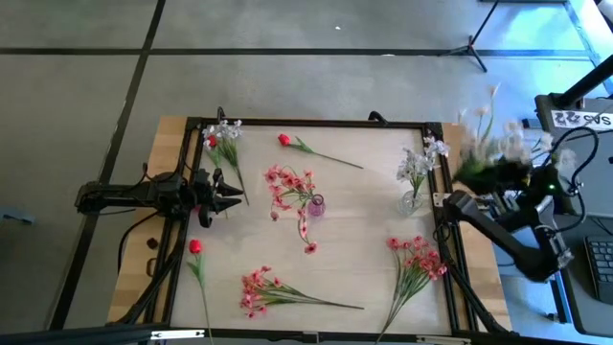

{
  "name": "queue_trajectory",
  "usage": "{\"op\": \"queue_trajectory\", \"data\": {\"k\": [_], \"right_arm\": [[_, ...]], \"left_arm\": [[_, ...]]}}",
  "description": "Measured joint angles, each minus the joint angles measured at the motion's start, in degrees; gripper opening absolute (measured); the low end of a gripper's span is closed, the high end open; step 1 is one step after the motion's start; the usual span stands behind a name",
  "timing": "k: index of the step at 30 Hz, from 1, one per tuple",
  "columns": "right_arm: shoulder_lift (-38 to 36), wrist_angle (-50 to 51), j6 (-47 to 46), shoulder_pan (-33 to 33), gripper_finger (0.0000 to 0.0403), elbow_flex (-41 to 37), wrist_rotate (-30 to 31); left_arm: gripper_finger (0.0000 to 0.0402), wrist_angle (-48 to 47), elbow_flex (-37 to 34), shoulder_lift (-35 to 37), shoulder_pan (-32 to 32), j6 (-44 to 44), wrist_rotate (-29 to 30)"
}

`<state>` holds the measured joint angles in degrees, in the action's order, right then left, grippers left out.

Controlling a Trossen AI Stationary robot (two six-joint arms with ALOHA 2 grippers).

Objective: Sort flowers into vase by color
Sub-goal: Put the right white flowers into the transparent vase

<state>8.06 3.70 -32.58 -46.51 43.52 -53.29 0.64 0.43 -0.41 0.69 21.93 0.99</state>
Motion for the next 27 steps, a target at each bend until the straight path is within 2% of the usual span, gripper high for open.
{"op": "queue_trajectory", "data": {"k": [6,8,10,14,16,18,20,22,24,27], "right_arm": [[-0.4,2.8,2.0,20.5,0.0005,0.0,-1.9],[-0.4,6.5,3.5,25.1,0.0004,0.0,-2.7],[-1.3,10.2,6.9,28.1,0.0003,0.0,0.0],[-7.4,18.5,18.2,30.9,0.0004,0.0,16.6],[-7.8,23.7,23.5,31.2,0.0003,1.0,24.1],[-7.7,33.2,29.3,31.2,0.0004,3.2,27.6],[-7.8,32.6,33.2,30.8,0.0004,4.1,30.1],[-7.8,34.1,33.4,29.9,0.0004,3.7,31.4],[-7.7,38.7,34.7,30.0,0.0004,3.1,35.2],[-7.8,37.7,35.8,29.9,0.0004,2.8,37.0]], "left_arm": [[0.0141,0.0,0.0,0.0,0.0,0.0,0.0],[0.0141,0.0,0.0,0.0,0.0,0.0,0.0],[0.0141,0.0,0.0,0.0,0.0,0.0,0.0],[0.0141,0.0,0.0,0.0,0.0,0.0,0.0],[0.0141,0.0,0.0,0.0,0.0,0.0,0.0],[0.0141,0.0,0.0,0.1,0.0,0.0,0.0],[0.0141,0.0,0.0,0.0,0.0,0.0,0.1],[0.0141,0.0,0.0,0.1,0.0,0.0,0.2],[0.0141,0.0,0.0,0.1,0.0,0.0,0.2],[0.0141,0.0,0.0,0.1,0.0,0.0,0.2]]}}
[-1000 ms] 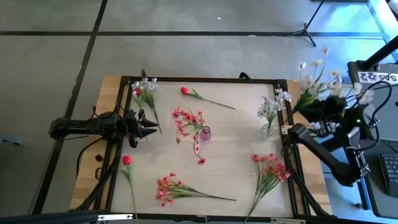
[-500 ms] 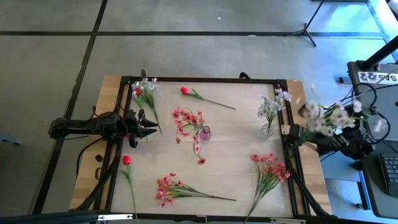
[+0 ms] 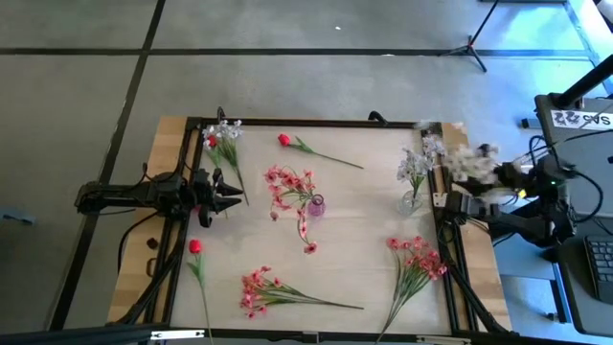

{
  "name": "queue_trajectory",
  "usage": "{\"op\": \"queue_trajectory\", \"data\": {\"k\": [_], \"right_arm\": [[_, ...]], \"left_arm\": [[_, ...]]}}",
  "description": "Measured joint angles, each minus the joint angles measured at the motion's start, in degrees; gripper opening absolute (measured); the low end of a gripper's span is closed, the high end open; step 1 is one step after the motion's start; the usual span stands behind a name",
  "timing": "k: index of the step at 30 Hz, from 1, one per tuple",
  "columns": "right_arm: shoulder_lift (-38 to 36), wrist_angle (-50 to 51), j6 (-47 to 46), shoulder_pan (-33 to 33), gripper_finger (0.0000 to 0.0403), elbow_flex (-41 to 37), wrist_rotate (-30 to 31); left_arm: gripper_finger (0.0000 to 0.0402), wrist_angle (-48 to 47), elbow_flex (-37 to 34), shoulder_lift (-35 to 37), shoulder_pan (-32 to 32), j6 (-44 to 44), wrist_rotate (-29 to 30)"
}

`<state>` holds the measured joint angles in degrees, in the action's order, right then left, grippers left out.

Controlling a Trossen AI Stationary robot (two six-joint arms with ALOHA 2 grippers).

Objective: Sort flowers into vase by color
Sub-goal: Put the right white flowers into the transparent vase

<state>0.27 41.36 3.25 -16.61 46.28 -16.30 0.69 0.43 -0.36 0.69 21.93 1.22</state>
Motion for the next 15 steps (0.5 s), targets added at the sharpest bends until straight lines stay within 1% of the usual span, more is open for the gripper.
{"op": "queue_trajectory", "data": {"k": [1,4,6,9,11,15], "right_arm": [[0.0,-1.5,-0.4,0.1,0.0004,-0.7,0.1],[0.0,-1.9,-1.2,0.1,0.0004,-2.8,0.7],[0.0,-6.4,-1.3,0.1,0.0004,-4.5,0.8],[0.0,-8.8,-1.5,0.1,0.0004,-8.0,0.7],[0.0,-12.5,-2.4,0.1,0.0004,-9.7,0.6],[0.0,-19.1,-7.2,0.1,0.0004,-14.2,-2.7]], "left_arm": [[0.0141,0.0,0.0,0.0,0.0,0.0,0.0],[0.0141,0.0,0.0,0.0,0.0,0.0,0.1],[0.0141,0.0,0.0,0.0,0.0,0.0,0.2],[0.0141,0.0,0.0,0.0,0.0,0.0,0.2],[0.0141,0.0,0.0,0.0,0.0,0.0,0.2],[0.0141,0.0,0.0,0.0,0.0,0.0,0.2]]}}
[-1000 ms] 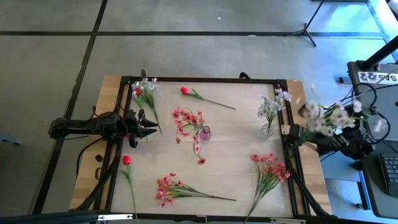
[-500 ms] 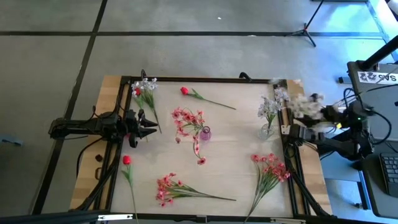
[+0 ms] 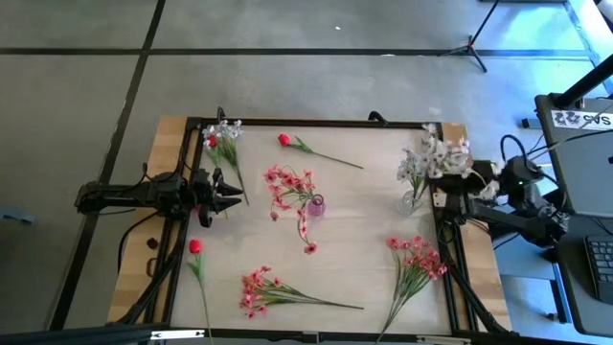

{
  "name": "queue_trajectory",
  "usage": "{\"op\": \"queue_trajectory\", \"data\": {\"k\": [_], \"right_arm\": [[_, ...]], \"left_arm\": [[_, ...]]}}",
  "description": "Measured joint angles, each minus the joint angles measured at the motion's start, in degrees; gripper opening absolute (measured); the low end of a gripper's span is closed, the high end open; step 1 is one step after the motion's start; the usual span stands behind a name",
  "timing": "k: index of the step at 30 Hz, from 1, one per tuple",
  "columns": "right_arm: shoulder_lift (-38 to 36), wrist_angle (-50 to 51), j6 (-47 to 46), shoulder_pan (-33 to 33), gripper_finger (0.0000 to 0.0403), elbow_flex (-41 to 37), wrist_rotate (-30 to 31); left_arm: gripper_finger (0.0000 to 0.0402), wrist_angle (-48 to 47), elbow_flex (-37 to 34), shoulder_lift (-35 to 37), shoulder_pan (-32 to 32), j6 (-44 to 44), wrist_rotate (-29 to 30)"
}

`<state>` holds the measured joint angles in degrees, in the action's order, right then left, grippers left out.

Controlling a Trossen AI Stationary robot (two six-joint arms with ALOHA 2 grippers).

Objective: Sort flowers into vase by color
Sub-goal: Put the right white flowers into the transparent vase

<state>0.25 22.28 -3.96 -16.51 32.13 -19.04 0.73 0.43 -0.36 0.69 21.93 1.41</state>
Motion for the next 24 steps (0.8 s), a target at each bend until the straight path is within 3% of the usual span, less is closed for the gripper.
{"op": "queue_trajectory", "data": {"k": [8,12,16,19,24], "right_arm": [[0.0,-22.2,-15.6,0.0,0.0005,-9.5,-7.9],[0.0,-24.3,-18.7,0.0,0.0005,-10.3,-14.8],[0.0,-21.0,-20.1,0.0,0.0005,-10.2,-23.1],[0.0,-11.8,-14.6,0.0,0.0005,-7.7,-23.9],[0.0,7.2,1.4,0.0,0.0005,1.9,-13.5]], "left_arm": [[0.0141,0.0,0.0,0.0,0.0,0.0,0.0],[0.0141,0.0,0.0,0.0,0.0,0.0,0.0],[0.0141,0.1,0.0,0.0,0.0,0.0,0.0],[0.0141,0.1,0.0,0.0,0.0,0.0,0.0],[0.0141,0.0,0.0,0.0,0.0,0.0,0.0]]}}
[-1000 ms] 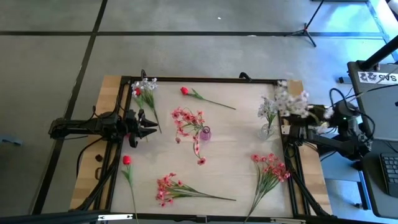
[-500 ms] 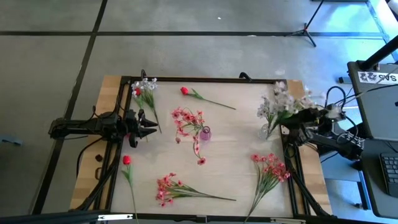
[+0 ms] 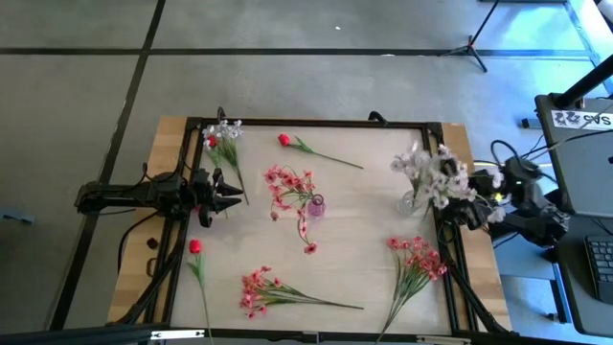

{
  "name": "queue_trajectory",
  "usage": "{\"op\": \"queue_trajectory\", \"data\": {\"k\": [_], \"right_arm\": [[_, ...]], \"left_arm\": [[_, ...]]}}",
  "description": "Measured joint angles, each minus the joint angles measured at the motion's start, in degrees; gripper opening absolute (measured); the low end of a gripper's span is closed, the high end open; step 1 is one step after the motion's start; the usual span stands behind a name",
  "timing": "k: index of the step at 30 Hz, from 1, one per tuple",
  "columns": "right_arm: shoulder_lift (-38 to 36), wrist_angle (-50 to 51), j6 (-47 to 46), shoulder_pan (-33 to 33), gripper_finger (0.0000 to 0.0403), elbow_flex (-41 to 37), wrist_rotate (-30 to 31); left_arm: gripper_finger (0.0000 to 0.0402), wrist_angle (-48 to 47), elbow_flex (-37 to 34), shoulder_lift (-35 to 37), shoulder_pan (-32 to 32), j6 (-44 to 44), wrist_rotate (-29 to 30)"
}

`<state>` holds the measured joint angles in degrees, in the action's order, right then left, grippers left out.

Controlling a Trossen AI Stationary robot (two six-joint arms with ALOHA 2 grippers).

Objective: Sort flowers into vase by color
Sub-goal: Put the right white flowers into the transparent vase

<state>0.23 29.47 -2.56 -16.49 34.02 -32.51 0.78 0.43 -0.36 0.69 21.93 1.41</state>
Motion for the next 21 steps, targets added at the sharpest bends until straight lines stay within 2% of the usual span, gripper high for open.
{"op": "queue_trajectory", "data": {"k": [4,7,16,21], "right_arm": [[0.0,9.8,9.1,0.0,0.0005,7.1,14.2],[0.0,11.8,9.9,0.0,0.0005,7.8,19.8],[0.0,9.0,7.9,0.0,0.0005,4.9,23.9],[0.0,6.6,7.4,0.0,0.0005,2.5,24.0]], "left_arm": [[0.0141,0.0,0.0,0.0,0.0,0.0,0.0],[0.0141,0.0,0.0,0.0,0.0,0.0,0.0],[0.0141,0.0,0.0,0.0,0.0,0.0,0.0],[0.0141,0.0,0.0,0.0,0.0,0.0,0.0]]}}
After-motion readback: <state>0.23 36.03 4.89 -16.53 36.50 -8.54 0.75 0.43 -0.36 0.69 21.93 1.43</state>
